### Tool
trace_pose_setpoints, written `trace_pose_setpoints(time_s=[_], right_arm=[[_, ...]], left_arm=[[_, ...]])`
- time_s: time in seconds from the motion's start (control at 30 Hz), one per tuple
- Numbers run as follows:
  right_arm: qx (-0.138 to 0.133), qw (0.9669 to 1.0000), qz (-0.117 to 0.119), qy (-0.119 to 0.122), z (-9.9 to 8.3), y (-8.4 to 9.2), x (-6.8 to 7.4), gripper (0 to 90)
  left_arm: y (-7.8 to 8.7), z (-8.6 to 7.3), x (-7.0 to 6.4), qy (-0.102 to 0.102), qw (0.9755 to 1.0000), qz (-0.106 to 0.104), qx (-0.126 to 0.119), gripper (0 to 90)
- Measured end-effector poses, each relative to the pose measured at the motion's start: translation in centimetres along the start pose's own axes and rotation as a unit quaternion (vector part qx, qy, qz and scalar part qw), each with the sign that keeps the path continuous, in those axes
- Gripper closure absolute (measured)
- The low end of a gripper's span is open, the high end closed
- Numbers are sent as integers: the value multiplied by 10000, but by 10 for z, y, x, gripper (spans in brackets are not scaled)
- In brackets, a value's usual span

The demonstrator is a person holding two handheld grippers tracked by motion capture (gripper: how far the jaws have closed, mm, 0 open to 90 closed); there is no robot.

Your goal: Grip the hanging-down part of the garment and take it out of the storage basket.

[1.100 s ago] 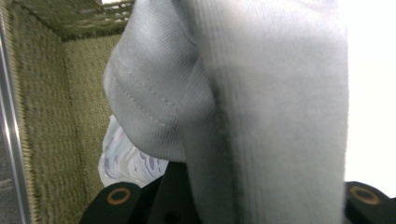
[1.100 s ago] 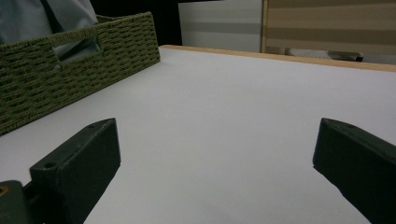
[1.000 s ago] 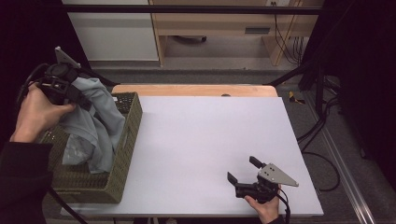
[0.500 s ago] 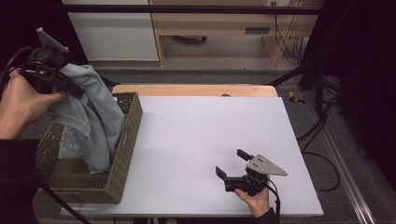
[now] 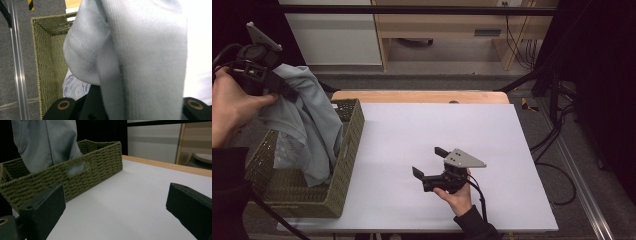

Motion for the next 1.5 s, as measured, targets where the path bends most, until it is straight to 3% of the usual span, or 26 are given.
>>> trace_pose_setpoints(time_s=[0.03, 0.23, 0.53, 0.77, 1.1, 1.27, 1.37, 1.5], right_arm=[[0, 10000, 0, 0, 0, 0, 0, 30], [-75, 9993, 351, -144, 6, -38, 20, 42], [-123, 9971, 744, -45, 20, -84, 53, 51], [-45, 9944, 1055, -84, 17, -116, 80, 58], [71, 9924, 1222, -107, 8, -149, 106, 70], [266, 9905, 1347, -102, -6, -171, 122, 91], [452, 9903, 1307, -106, -14, -183, 127, 100], [473, 9896, 1355, -116, -17, -194, 132, 116]], left_arm=[[0, 0, 0, 0, 10000, 0, 0, 831], [1, -2, 3, 3, 10000, 22, 3, 831], [0, -2, 1, -44, 10000, 29, 27, 831], [1, -1, -1, -78, 10000, 27, 38, 831], [0, 0, -2, -120, 9999, 1, 53, 831], [1, 0, -2, -129, 9999, 31, 45, 831], [3, 1, -3, -152, 9999, 24, 29, 831], [3, 1, -5, -181, 9998, 14, 44, 831]])
Point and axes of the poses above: each handheld gripper's, and its own axes: y roughly backward along the jaws, z roughly out of its top, x roughly to its left, the point moved 7 cm from there along -y, roughly forward along the jaws, and after that the axes turned 15 degrees about -x, right-handed, at the moved point
